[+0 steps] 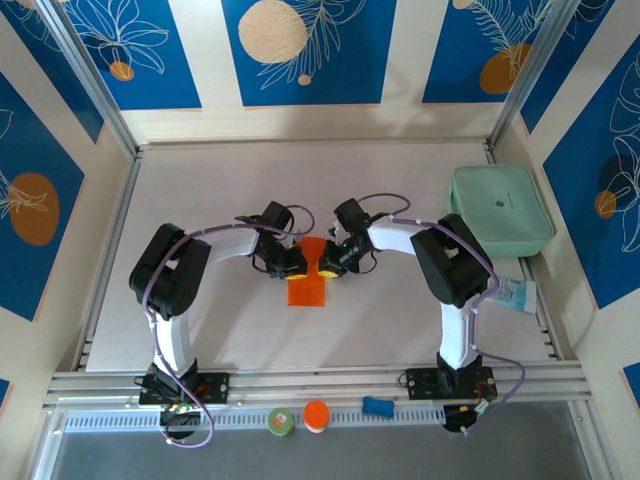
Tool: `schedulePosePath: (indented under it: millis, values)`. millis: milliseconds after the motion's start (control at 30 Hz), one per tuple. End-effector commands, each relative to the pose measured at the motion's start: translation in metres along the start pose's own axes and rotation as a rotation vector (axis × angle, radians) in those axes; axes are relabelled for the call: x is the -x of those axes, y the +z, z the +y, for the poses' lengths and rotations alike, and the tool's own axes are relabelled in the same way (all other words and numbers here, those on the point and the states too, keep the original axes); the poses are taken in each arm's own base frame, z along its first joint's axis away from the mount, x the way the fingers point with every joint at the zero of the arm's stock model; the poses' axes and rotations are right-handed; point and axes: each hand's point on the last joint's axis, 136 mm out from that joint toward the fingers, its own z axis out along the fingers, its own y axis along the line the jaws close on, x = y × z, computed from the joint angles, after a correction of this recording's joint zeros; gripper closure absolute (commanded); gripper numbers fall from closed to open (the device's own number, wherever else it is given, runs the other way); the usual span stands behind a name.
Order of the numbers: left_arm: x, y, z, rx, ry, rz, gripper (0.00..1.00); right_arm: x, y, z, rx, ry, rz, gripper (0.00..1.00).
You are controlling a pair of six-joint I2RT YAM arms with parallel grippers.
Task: Fold a paper plane with a square sheet of paper (pick it up from the middle)
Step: First fold the square sheet of paper in half at the center of the table.
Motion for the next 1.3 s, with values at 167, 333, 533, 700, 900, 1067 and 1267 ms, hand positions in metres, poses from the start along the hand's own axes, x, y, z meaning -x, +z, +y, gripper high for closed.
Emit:
schedulePosePath:
  millis: [167, 333, 533, 700, 900, 1067, 1267]
  values:
    - [-0.020, -0.004, 0.060, 0.098, -0.037, 0.022, 0.81, -0.023, 0.027, -0.101, -0.396, 0.086, 0.058, 0.91]
    - [-0.022, -0.026, 0.062, 0.108, -0.021, -0.006, 0.80, -0.022, 0.024, -0.107, -0.443, 0.070, 0.061, 0.91]
    - [-0.013, -0.046, 0.038, 0.029, -0.016, -0.081, 0.80, -0.012, 0.016, -0.096, -0.455, 0.009, 0.045, 0.92]
    - [-0.003, -0.045, 0.003, -0.134, -0.049, -0.152, 0.80, -0.003, 0.015, -0.080, -0.408, -0.056, 0.046, 0.92]
    - [0.001, -0.025, -0.017, -0.202, -0.076, -0.153, 0.80, 0.003, 0.015, -0.072, -0.391, -0.088, 0.052, 0.92]
    - [-0.008, -0.009, -0.008, -0.163, -0.093, -0.108, 0.80, 0.003, 0.017, -0.073, -0.391, -0.082, 0.059, 0.92]
    - [-0.026, 0.005, 0.012, -0.094, -0.098, -0.035, 0.80, 0.001, 0.019, -0.080, -0.408, -0.058, 0.071, 0.92]
